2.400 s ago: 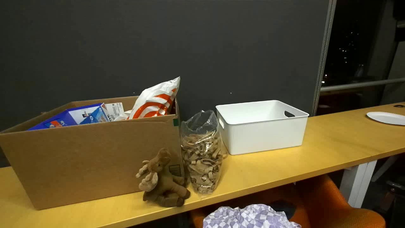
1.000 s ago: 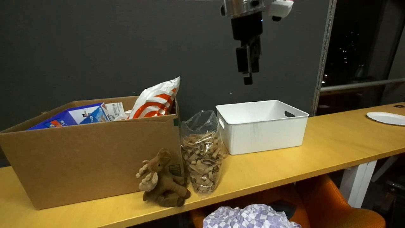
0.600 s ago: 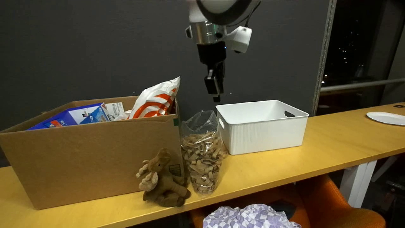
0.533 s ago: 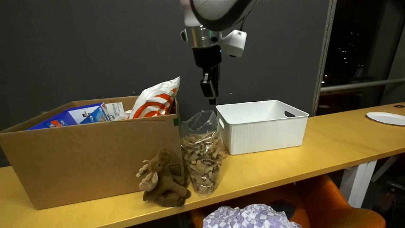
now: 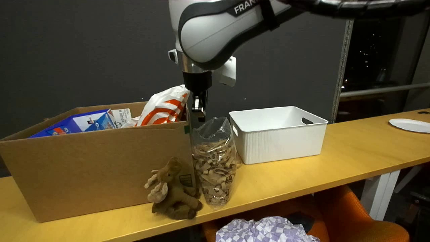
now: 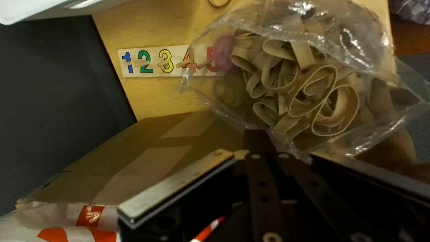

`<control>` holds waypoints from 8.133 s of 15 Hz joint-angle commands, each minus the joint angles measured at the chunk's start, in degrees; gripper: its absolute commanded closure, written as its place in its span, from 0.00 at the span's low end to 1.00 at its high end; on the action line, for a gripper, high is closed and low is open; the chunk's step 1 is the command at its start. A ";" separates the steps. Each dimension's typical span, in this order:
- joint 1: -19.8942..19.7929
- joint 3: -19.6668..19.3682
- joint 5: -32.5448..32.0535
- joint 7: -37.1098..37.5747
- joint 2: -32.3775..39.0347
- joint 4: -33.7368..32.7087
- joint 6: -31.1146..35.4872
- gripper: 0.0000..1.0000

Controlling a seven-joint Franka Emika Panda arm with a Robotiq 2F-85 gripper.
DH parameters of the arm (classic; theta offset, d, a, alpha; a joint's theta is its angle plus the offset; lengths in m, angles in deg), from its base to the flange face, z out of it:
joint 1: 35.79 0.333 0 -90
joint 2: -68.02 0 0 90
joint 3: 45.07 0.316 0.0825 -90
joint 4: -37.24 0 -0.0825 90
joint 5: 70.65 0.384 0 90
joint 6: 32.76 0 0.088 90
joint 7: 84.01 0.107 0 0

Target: Remove some rubber bands from the plastic

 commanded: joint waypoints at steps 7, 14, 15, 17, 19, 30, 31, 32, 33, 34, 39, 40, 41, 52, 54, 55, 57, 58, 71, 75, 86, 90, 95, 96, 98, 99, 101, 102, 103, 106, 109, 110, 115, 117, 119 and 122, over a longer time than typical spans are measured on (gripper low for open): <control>0.01 0.33 2.72 1.46 1.95 -3.27 -0.57 1.00; -1.00 0.69 3.69 4.68 0.70 -0.79 -5.35 1.00; -1.30 0.90 3.98 4.74 0.91 -0.59 -5.48 1.00; -1.86 1.35 4.58 4.15 1.68 -0.13 -4.51 1.00; -2.27 1.67 5.49 3.61 2.21 0.78 -4.06 1.00; -4.11 3.64 8.64 -3.24 4.88 3.54 0.57 0.22; -4.57 4.09 9.46 -4.13 5.25 3.23 0.32 0.16; -5.26 4.79 10.50 -5.30 5.62 2.97 0.01 0.09; -5.75 5.15 11.22 -6.12 5.89 2.84 -0.10 0.01; -6.25 5.42 11.78 -6.81 6.14 2.70 -0.25 0.00; -8.18 6.40 13.38 -9.18 6.90 2.10 -0.77 0.33; -8.58 6.74 13.92 -9.51 6.96 2.02 -1.03 0.43; -8.78 6.88 14.12 -9.65 7.03 2.03 -1.04 0.50; -8.09 6.13 14.18 -4.96 3.35 2.99 -2.67 0.98; -7.87 5.97 14.04 -3.27 1.09 3.62 -3.09 0.98; -7.83 5.95 14.14 -2.15 -0.19 3.93 -3.60 0.98; -7.59 5.48 13.82 0.79 -3.78 5.34 -4.98 0.98; -7.55 5.13 13.38 1.99 -5.60 6.20 -5.66 0.98; -11.91 -4.67 9.24 15.77 -24.14 29.92 -2.45 0.98; -14.55 -6.52 8.44 14.40 -19.72 37.87 8.80 0.98; -11.78 -5.33 8.18 11.16 -10.25 37.30 14.51 0.67; -11.33 -5.39 8.27 10.77 -9.91 36.09 14.48 0.39; -11.02 -5.71 8.31 11.45 -11.66 35.49 13.88 0.03; -10.81 -5.79 8.56 12.23 -12.72 35.39 13.30 0.00; -9.95 -5.67 8.74 13.52 -16.04 35.79 12.08 0.00; -9.05 -5.79 8.53 14.70 -18.35 36.11 11.19 0.00; -7.86 -5.62 8.47 16.08 -21.85 35.68 9.26 0.25; -6.93 -5.61 7.80 16.46 -23.49 35.15 8.27 0.32; -6.07 -5.50 7.45 16.91 -24.85 34.05 6.77 0.39; -4.40 -4.90 6.47 16.65 -25.24 28.87 3.08 0.62; -3.72 -3.76 7.08 15.67 -22.99 24.25 0.24 0.85; -3.64 -3.36 7.26 15.27 -22.17 23.25 0.08 0.92; -4.37 0.03 8.87 8.38 -16.86 20.56 5.24 1.00; -4.39 0.87 9.56 6.20 -14.49 19.08 6.05 1.00; -4.40 1.43 10.19 4.35 -12.53 17.94 6.15 1.00; -5.04 1.47 10.86 2.18 -9.04 16.15 6.80 1.00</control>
